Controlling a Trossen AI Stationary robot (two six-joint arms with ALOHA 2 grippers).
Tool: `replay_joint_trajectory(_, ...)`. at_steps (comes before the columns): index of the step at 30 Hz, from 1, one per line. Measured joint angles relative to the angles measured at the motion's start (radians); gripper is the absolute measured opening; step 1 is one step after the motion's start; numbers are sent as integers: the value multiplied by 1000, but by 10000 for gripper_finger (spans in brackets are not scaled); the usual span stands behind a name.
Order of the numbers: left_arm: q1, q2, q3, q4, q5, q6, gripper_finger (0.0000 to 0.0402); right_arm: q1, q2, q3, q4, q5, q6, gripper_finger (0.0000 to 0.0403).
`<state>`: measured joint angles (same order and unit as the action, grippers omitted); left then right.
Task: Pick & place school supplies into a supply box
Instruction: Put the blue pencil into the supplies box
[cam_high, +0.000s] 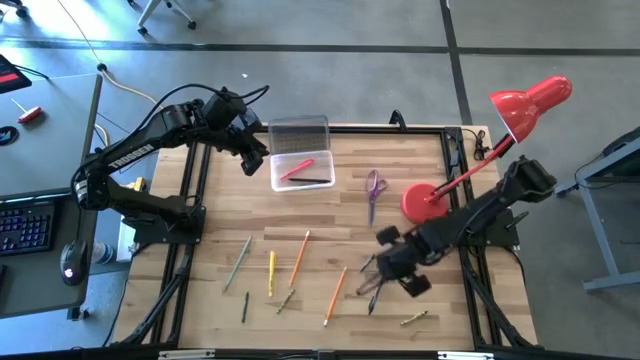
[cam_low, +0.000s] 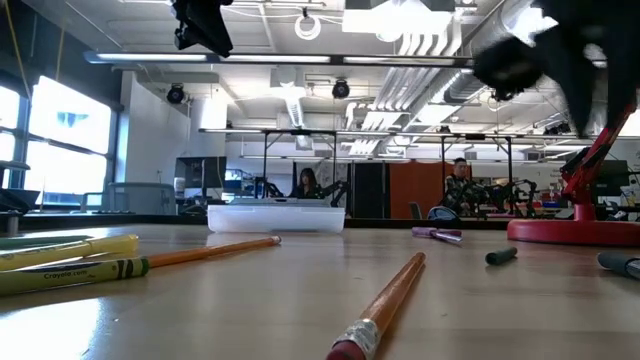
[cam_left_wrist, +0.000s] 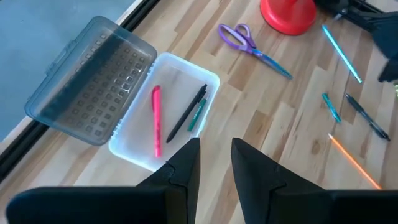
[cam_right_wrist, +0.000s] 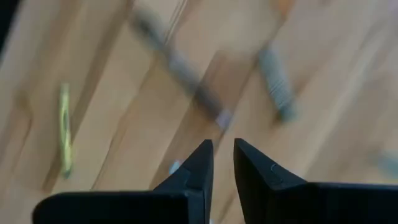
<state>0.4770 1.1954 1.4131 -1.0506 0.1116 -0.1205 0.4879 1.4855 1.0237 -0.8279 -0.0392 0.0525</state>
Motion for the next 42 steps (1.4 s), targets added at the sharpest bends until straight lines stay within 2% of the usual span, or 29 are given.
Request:
replay_joint_trajectory(4,0,0,0,0,0,-27,120,71,-2,-124,41,-35,51,27)
replay_joint_trajectory(11,0,0,0,1,0,-86,120,144,-3,-223,135,-44,79,21)
replay_joint_trajectory(18,0,0,-1,22,-1,-134,120,160,-3,-286,211,52,10,53)
replay_joint_trajectory(23,0,0,-1,38,-1,-147,120,160,-3,-302,219,17,-32,80)
replay_joint_trajectory(27,0,0,-1,38,-2,-147,120,161,-2,-303,251,15,-85,87)
replay_joint_trajectory(30,0,0,-1,38,-26,-147,120,160,18,-309,312,57,-129,82)
replay_joint_trajectory(34,0,0,-1,38,-42,-147,120,150,64,-365,451,5,-140,67)
replay_joint_trajectory(40,0,0,-1,32,-42,-120,120,151,79,-368,446,94,-164,40)
replay_joint_trajectory(42,0,0,-1,32,-44,-117,120,134,78,-370,470,85,-170,29)
